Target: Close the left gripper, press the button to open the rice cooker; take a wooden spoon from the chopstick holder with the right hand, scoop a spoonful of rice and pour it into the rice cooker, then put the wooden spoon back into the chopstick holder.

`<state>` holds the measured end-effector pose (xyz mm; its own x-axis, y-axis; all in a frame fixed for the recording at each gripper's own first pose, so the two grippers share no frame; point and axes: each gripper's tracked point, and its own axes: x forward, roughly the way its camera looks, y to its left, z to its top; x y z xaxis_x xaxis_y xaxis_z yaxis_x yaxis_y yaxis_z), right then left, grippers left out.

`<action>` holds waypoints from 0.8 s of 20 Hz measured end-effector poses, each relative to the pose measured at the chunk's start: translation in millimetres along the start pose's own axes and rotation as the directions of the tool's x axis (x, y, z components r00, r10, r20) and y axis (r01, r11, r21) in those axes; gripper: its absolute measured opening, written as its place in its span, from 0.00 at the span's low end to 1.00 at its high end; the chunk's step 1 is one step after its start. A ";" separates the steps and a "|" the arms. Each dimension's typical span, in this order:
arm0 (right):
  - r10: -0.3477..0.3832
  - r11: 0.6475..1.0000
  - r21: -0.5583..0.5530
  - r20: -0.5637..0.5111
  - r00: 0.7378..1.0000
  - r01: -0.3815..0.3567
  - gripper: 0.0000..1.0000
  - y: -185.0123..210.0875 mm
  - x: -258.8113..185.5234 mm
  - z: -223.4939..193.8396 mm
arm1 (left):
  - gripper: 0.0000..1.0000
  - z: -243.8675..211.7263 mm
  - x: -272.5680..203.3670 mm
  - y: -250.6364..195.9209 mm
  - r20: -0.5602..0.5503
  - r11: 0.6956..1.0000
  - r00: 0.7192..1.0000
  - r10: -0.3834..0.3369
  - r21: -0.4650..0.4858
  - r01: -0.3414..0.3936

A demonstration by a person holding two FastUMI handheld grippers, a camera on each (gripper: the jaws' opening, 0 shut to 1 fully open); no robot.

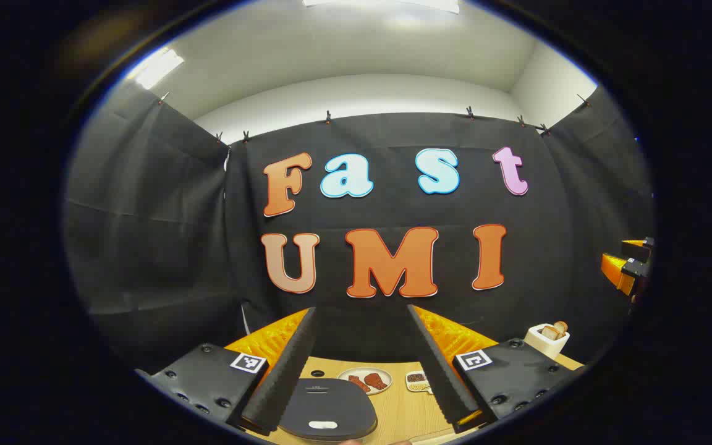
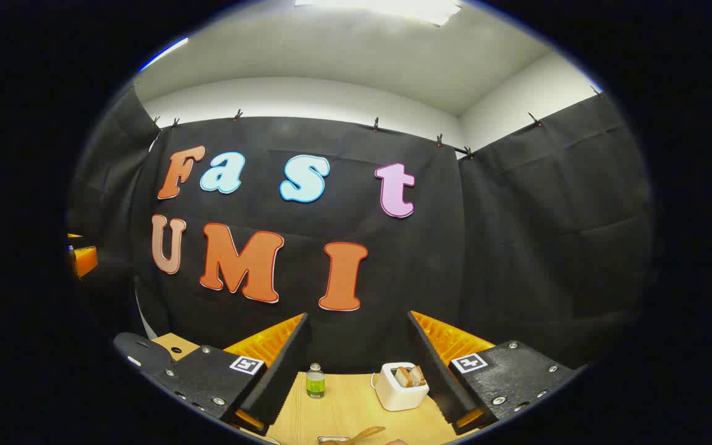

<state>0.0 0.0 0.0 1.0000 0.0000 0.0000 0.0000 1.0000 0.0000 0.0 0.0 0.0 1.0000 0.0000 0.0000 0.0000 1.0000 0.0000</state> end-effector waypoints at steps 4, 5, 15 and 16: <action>0.011 1.000 0.009 -0.010 1.000 -0.011 0.96 -3.0 4.7 -6.5 | 1.00 -5.7 -0.9 -6.2 -0.019 1.000 1.000 0.006 0.003 -0.006; 0.014 1.000 0.007 -0.011 1.000 -0.014 0.96 -2.5 4.3 -7.4 | 1.00 -6.3 0.0 -8.0 -0.020 1.000 1.000 0.004 0.007 -0.004; 0.039 0.999 0.001 -0.032 0.999 -0.039 0.96 7.8 2.3 -15.0 | 0.88 2.8 8.3 -28.4 0.007 0.998 0.998 -0.055 0.013 0.055; 0.041 0.999 0.002 -0.032 0.999 -0.041 0.94 7.6 0.4 -14.8 | 0.88 3.2 8.8 -29.0 0.009 0.998 0.998 -0.062 0.004 0.062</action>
<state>0.4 7.6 -14.8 0.9986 0.0412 -0.0316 -0.0412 0.9991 0.0021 8.8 -29.0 3.2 0.9980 -0.0623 0.0087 0.0623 0.9981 0.0038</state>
